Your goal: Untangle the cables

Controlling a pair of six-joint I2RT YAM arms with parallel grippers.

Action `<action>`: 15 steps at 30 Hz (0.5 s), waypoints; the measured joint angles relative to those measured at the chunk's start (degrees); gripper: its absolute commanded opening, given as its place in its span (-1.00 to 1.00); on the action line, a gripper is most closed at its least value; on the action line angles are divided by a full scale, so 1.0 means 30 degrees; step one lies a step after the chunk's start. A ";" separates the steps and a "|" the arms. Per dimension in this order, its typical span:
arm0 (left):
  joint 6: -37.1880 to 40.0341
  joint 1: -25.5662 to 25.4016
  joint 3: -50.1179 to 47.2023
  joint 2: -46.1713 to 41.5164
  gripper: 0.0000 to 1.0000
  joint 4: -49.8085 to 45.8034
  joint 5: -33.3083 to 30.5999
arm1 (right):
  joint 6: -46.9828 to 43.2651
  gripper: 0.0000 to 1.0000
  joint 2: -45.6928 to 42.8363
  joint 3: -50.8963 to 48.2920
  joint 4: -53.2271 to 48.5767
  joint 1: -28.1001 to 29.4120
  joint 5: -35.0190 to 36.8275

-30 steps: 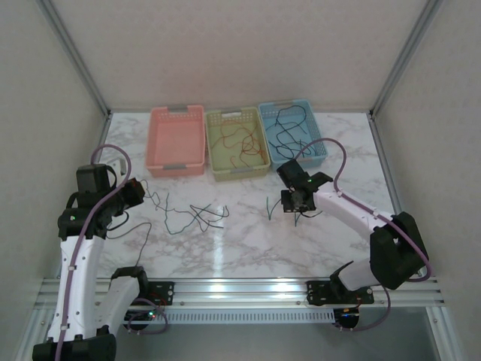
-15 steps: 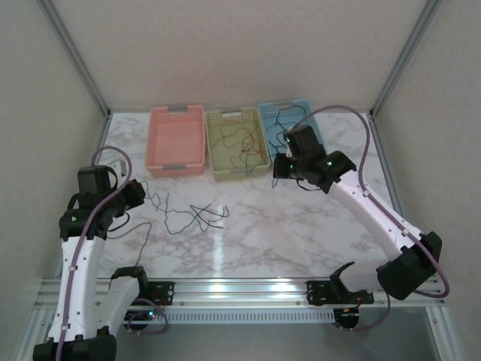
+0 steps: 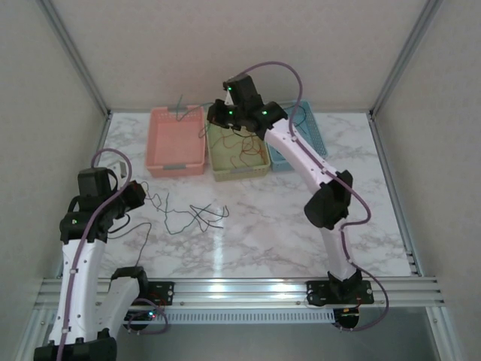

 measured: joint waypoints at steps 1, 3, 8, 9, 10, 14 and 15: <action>-0.0029 0.0000 -0.0036 0.0007 -1.00 0.0007 0.0000 | 0.0379 -1.00 0.1413 0.1851 -0.0109 0.0087 -0.0240; -0.0036 0.0000 -0.0073 0.0000 -1.00 0.0015 0.0000 | 0.1013 -1.00 0.3781 0.4969 -0.0306 0.0211 -0.0517; -0.0036 0.0000 -0.0109 -0.0015 -1.00 0.0044 0.0007 | 0.2543 -1.00 0.6790 0.7388 0.0313 0.0299 -0.0794; -0.0036 0.0000 -0.0109 -0.0022 -1.00 0.0058 0.0007 | 0.2827 -1.00 0.7067 0.7278 0.0576 0.0299 -0.0809; -0.0036 0.0000 -0.0109 -0.0022 -1.00 0.0073 0.0022 | 0.3016 -1.00 0.7242 0.7176 0.0750 0.0299 -0.0823; -0.0036 0.0000 -0.0109 -0.0146 -1.00 0.0080 0.0066 | 0.3716 -1.00 0.8218 0.7147 0.1712 0.0299 -0.1064; -0.0036 0.0000 -0.0109 -0.0175 -1.00 0.0087 0.0073 | 0.3832 -0.98 0.8400 0.7147 0.1858 0.0299 -0.1144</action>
